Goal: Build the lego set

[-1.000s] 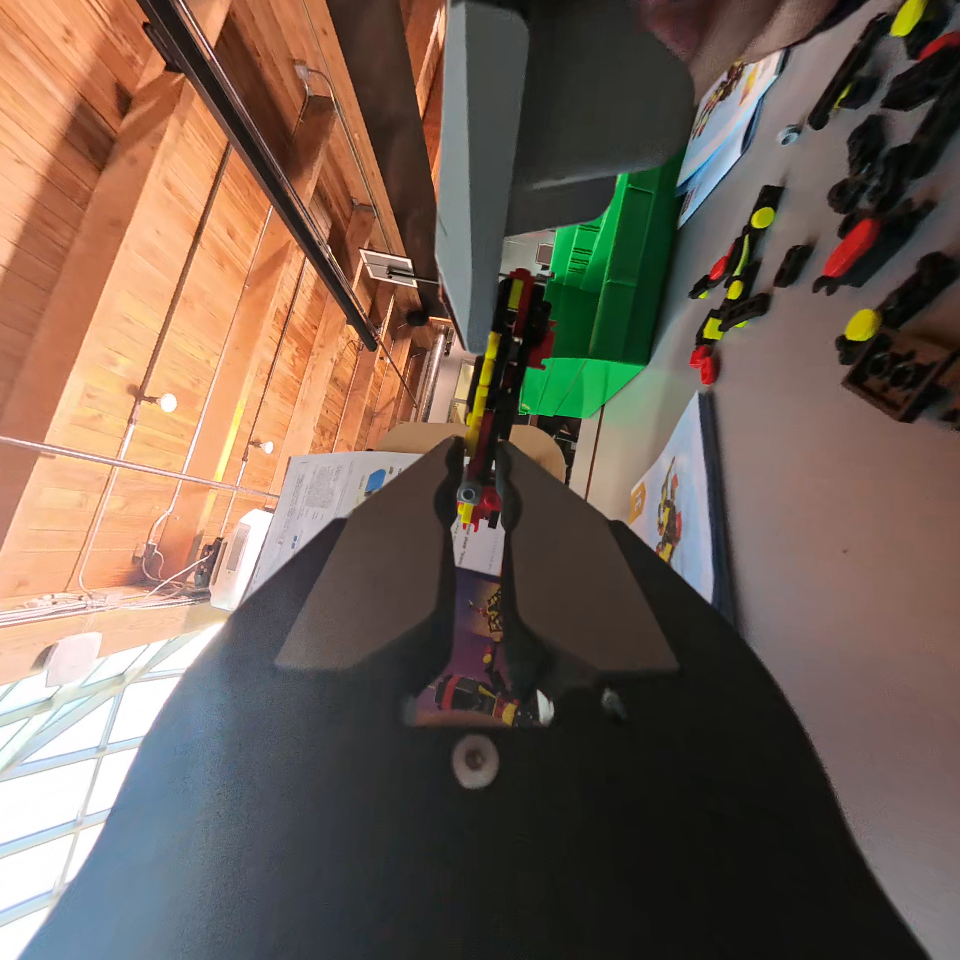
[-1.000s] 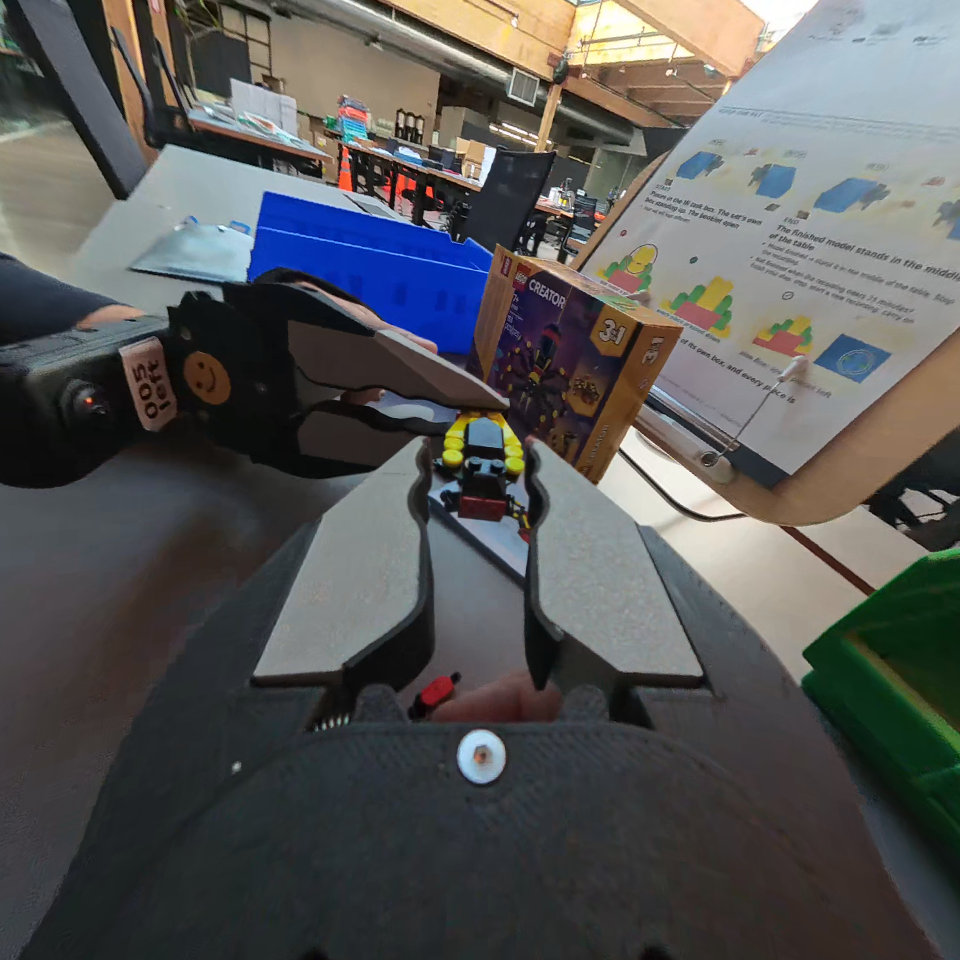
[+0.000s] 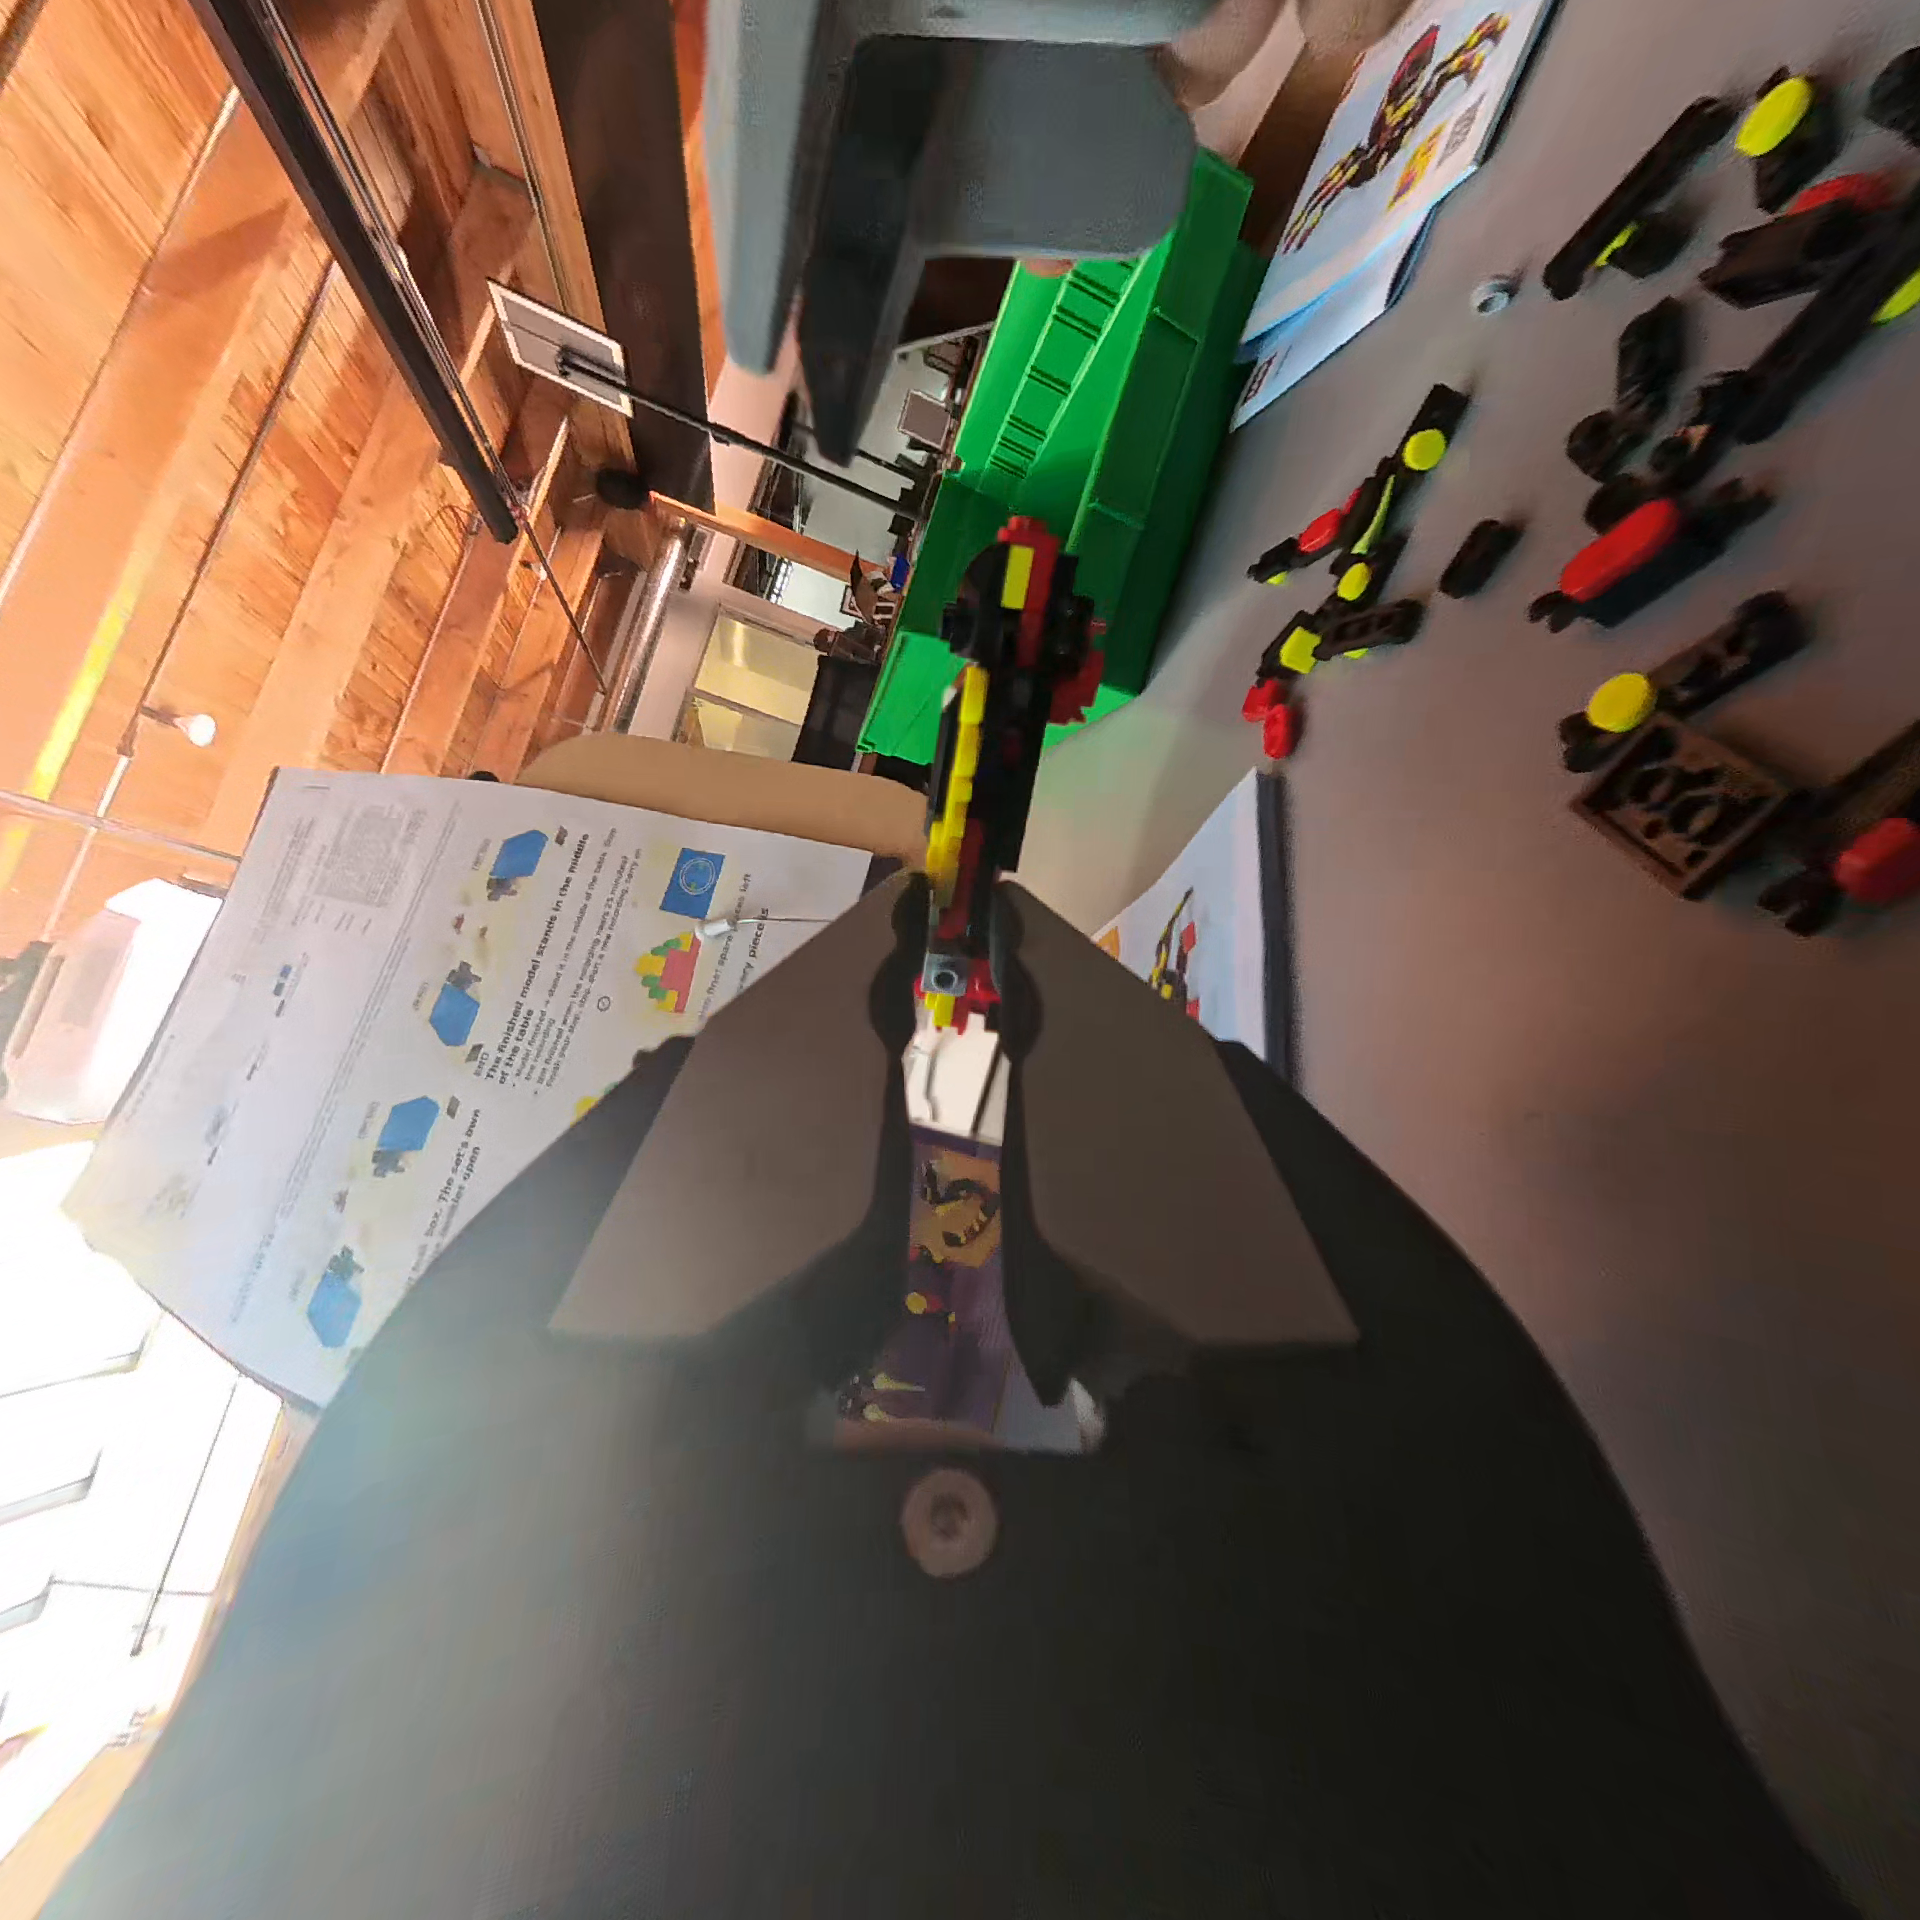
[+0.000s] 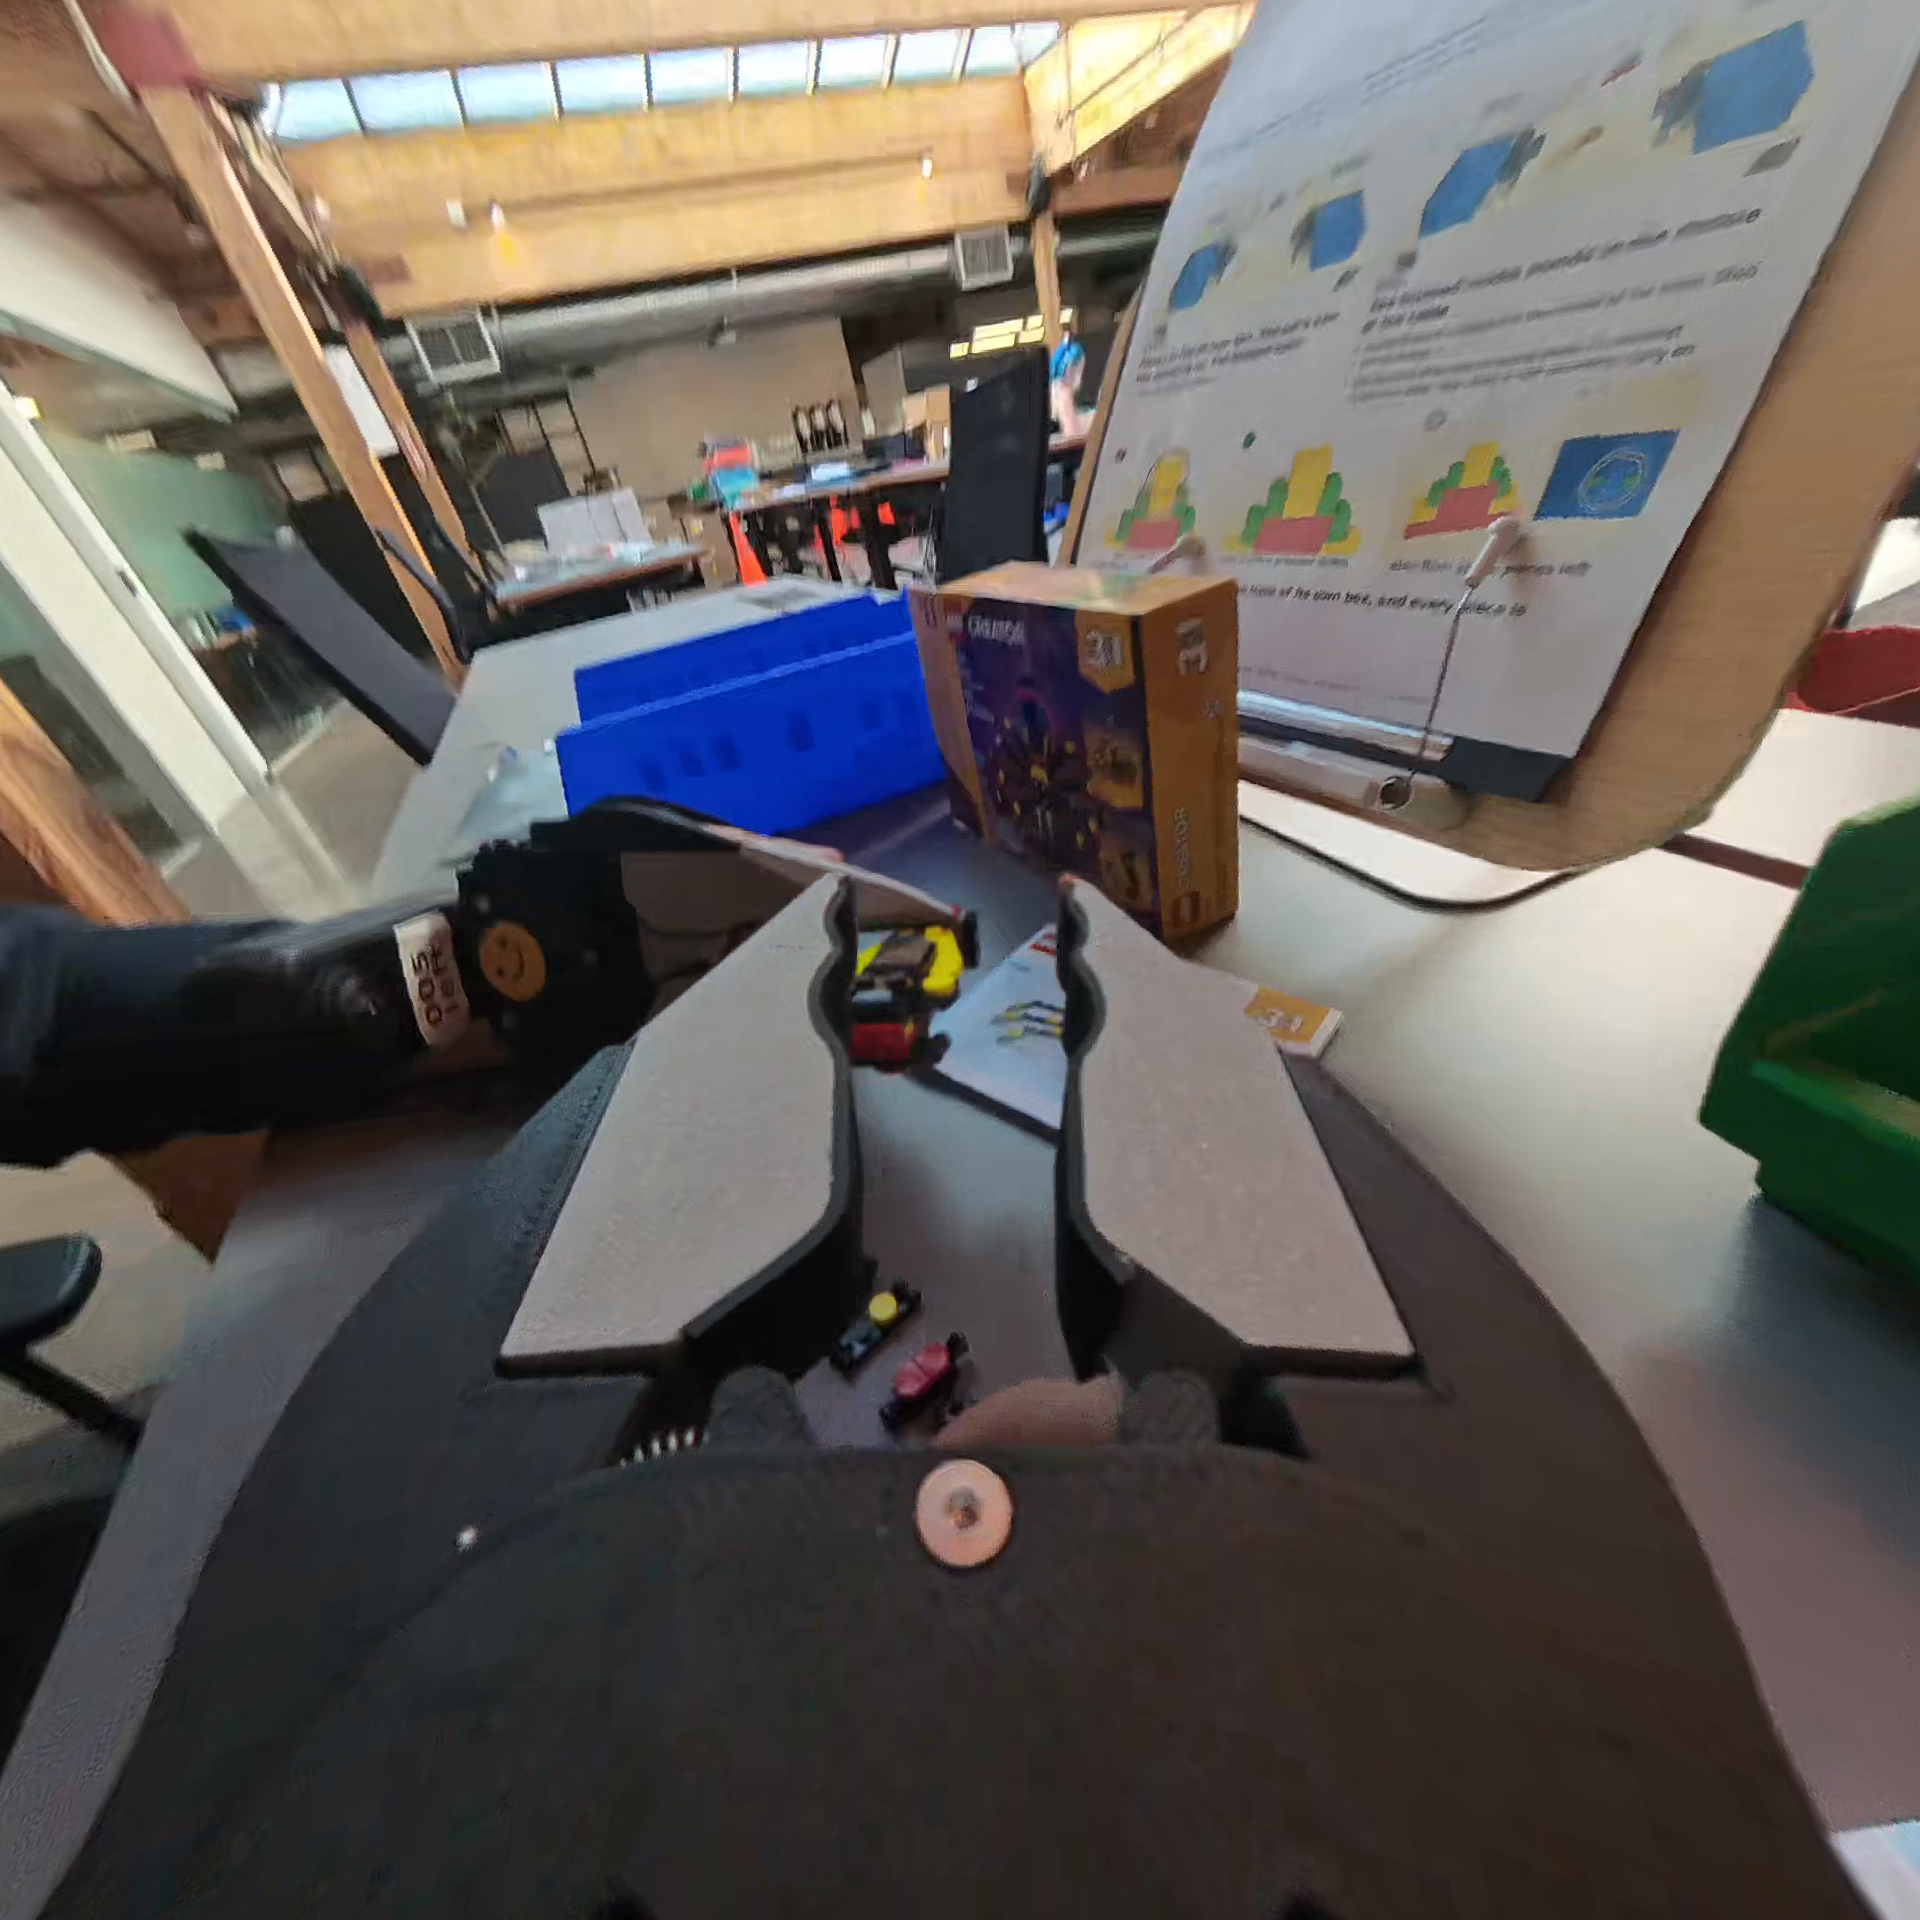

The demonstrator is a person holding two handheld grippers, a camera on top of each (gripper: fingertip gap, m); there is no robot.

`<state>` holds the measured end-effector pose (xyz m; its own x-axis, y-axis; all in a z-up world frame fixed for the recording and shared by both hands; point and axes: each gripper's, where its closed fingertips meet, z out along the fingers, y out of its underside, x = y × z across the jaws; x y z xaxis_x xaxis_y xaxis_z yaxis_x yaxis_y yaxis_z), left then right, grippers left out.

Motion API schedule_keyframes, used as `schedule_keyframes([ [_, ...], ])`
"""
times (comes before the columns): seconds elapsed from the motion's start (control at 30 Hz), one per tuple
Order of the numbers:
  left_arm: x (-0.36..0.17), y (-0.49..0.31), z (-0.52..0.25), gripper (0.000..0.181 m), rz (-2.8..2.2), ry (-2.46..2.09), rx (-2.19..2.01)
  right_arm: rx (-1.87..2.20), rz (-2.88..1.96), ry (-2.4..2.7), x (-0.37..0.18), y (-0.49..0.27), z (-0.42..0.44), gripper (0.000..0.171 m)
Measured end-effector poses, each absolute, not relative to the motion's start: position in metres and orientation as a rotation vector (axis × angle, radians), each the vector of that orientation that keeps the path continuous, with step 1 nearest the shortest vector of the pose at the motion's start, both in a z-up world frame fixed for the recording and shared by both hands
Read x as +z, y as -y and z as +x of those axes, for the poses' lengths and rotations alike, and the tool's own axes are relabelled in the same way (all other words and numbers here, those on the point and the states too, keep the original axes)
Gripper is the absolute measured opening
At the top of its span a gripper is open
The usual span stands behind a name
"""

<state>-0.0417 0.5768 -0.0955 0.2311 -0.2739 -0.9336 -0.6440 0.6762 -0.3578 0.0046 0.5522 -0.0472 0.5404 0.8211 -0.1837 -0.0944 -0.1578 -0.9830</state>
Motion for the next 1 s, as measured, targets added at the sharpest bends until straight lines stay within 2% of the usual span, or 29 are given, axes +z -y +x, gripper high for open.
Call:
schedule_keyframes([
  [0.07,-0.098,-0.578,-0.042,0.009,-0.861,-1.367,0.312,0.804,-1.591,0.759,-0.067,-0.551,-0.008,0.044],
  [0.2,-0.105,-0.575,-0.036,0.008,-0.878,-1.395,0.325,0.621,-1.673,0.923,-0.1,-0.548,-0.035,0.044],
  [0.23,-0.106,-0.573,-0.035,0.008,-0.881,-1.402,0.314,0.573,-1.691,0.924,-0.105,-0.551,-0.037,0.043],
  [0.27,-0.107,-0.571,-0.034,0.008,-0.877,-1.411,0.307,0.535,-1.703,0.91,-0.108,-0.555,-0.037,0.033],
  [0.3,-0.108,-0.572,-0.034,0.009,-0.886,-1.414,0.328,0.531,-1.711,0.907,-0.108,-0.556,-0.037,0.033],
  [0.53,-0.106,-0.571,-0.03,0.009,-0.947,-1.359,0.264,0.756,-1.692,0.739,-0.092,-0.559,-0.037,0.032],
  [0.9,-0.101,-0.575,-0.031,0.011,-1.065,-1.289,0.269,0.865,-1.67,0.51,-0.079,-0.57,-0.037,0.032],
  [1.0,-0.109,-0.553,-0.016,0.01,-0.972,-1.388,0.193,1.065,-1.622,0.352,-0.066,-0.577,-0.027,0.032],
])
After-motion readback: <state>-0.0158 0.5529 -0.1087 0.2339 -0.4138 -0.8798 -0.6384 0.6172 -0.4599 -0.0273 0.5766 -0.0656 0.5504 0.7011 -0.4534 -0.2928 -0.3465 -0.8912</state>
